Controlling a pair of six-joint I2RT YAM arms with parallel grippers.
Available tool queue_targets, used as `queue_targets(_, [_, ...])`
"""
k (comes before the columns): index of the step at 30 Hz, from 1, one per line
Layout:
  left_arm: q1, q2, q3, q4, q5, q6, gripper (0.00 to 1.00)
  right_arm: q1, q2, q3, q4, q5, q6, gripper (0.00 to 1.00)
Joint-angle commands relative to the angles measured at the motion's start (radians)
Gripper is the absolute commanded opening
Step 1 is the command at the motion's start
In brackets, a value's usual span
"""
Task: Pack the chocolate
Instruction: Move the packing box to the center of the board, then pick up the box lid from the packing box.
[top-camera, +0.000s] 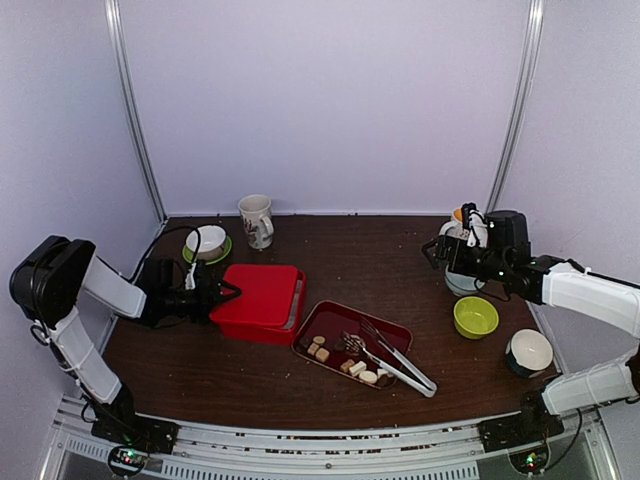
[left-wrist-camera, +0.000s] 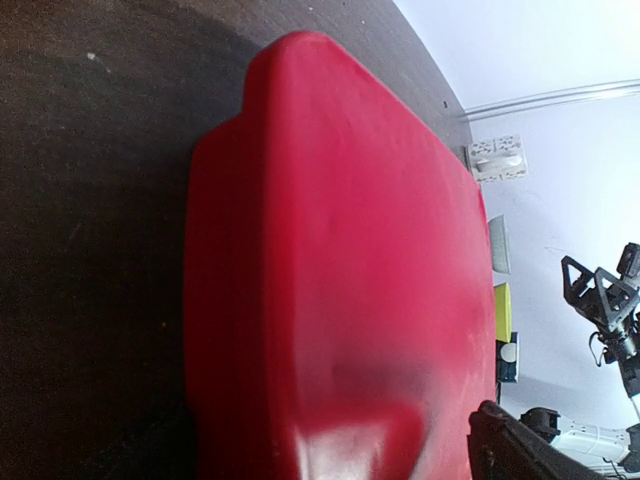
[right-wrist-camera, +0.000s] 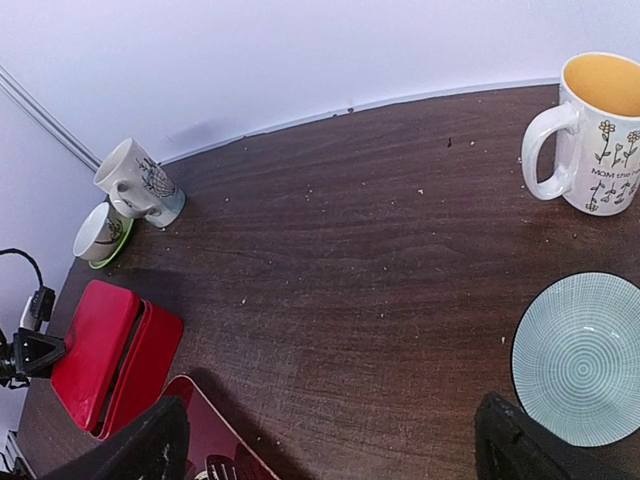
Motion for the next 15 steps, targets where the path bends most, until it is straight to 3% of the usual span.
queue_targets(1, [-0.027, -0.017, -0.044, 0.126, 0.046, -0.087, 0.98, 0.009, 0.002, 0.019, 0.024, -0.013, 0.013, 1.00])
queue_targets(9, [-0.027, -0.109, -0.017, -0.077, 0.002, 0.018, 0.97, 0.014, -0.011, 0.014, 0.016, -0.013, 0.009, 1.00])
queue_targets(15, [-0.026, -0.152, 0.003, -0.148, 0.012, 0.037, 0.89, 0.014, -0.016, 0.003, 0.021, -0.012, 0.011, 1.00])
